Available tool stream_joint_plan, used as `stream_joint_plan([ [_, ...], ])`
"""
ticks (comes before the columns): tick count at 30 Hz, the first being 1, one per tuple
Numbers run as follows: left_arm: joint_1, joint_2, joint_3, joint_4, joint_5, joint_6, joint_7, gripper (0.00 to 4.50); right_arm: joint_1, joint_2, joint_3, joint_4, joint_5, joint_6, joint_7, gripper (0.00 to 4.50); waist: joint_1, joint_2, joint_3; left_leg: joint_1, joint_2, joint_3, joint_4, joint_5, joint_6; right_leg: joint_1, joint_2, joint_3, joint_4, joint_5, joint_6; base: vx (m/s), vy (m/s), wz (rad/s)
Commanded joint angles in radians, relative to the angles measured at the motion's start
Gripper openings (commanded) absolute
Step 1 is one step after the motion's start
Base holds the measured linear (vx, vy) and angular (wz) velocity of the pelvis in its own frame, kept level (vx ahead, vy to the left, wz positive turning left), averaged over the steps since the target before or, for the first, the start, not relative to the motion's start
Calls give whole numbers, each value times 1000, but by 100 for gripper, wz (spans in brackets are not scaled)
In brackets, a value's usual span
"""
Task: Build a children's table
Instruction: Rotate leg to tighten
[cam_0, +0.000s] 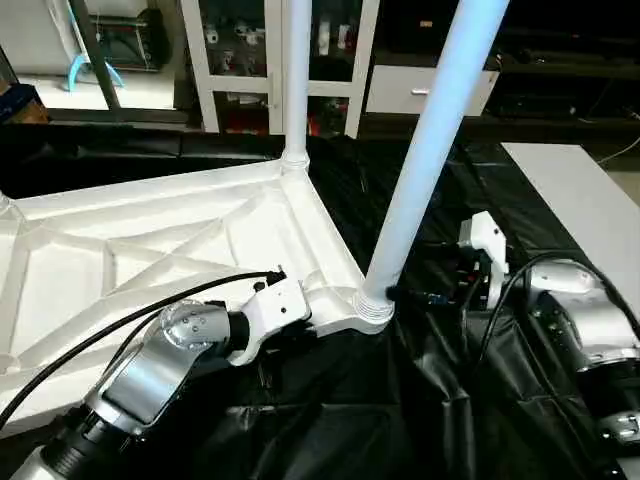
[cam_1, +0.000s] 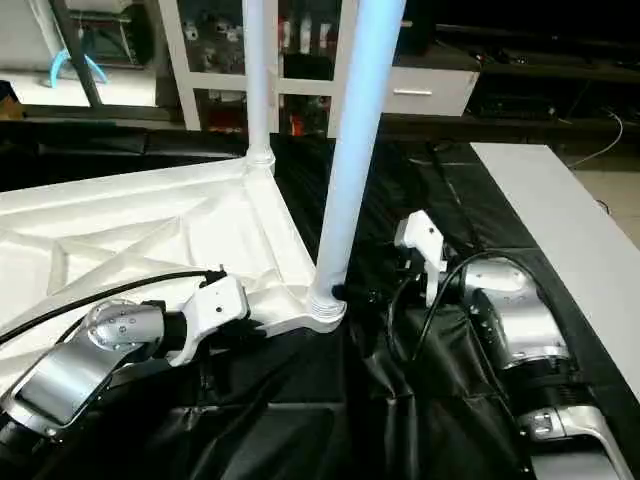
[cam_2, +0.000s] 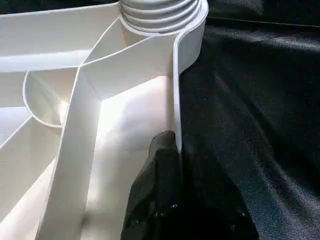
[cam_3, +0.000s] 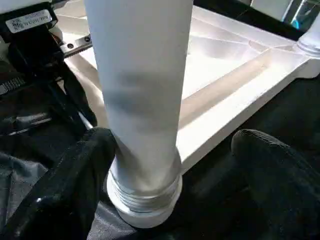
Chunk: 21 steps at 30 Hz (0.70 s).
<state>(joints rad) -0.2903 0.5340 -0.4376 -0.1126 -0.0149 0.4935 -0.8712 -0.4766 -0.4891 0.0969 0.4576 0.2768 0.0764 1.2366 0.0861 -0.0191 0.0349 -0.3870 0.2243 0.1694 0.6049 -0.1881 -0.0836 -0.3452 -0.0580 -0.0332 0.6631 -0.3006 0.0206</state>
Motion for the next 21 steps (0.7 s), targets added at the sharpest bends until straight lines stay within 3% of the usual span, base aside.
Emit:
stream_joint_plan([
  [1, 41, 1, -59, 33, 3, 11, -30, 6, -17, 3, 27, -4, 6, 9, 43, 416, 0, 2, -55, 20, 2, 1, -46, 42, 108, 36, -46, 26, -52, 448, -276, 0, 0, 0],
  [4, 42, -3, -56, 38, 6, -1, -29, 1, -10, 18, 72, -4, 0, 9, 92, 399, 1, 0, -55, 19, 4, 0, -46, 43, 118, 35, -48, 25, -51, 451, -275, 0, 0, 0],
  [12, 45, -5, -52, 40, 11, -12, -27, 0, -67, 65, 44, 97, -19, -26, 51, 329, 1, 3, -57, 21, 5, 1, -48, 38, 104, 33, -51, 26, -53, 419, -280, 0, 0, 0],
  [18, 51, -4, -49, 38, 12, -14, -25, 0, -71, 57, 45, 103, -11, -23, 60, 283, 2, 3, -57, 20, 3, 1, -47, 50, 105, 34, -48, 25, -52, 448, -270, 0, 0, 0],
  [19, 54, -4, -49, 38, 12, -15, -24, 0, -68, 58, 45, 102, -9, -23, 62, 268, 1, -3, -62, 21, 3, 2, -47, 43, 103, 38, -49, 26, -53, 440, -270, 0, 0, 0],
  [21, 56, -4, -49, 37, 12, -16, -23, 0, -65, 59, 45, 101, -7, -22, 65, 268, 3, 0, -62, 21, 4, 2, -47, 46, 102, 36, -49, 25, -52, 435, -269, 0, 0, 0],
])
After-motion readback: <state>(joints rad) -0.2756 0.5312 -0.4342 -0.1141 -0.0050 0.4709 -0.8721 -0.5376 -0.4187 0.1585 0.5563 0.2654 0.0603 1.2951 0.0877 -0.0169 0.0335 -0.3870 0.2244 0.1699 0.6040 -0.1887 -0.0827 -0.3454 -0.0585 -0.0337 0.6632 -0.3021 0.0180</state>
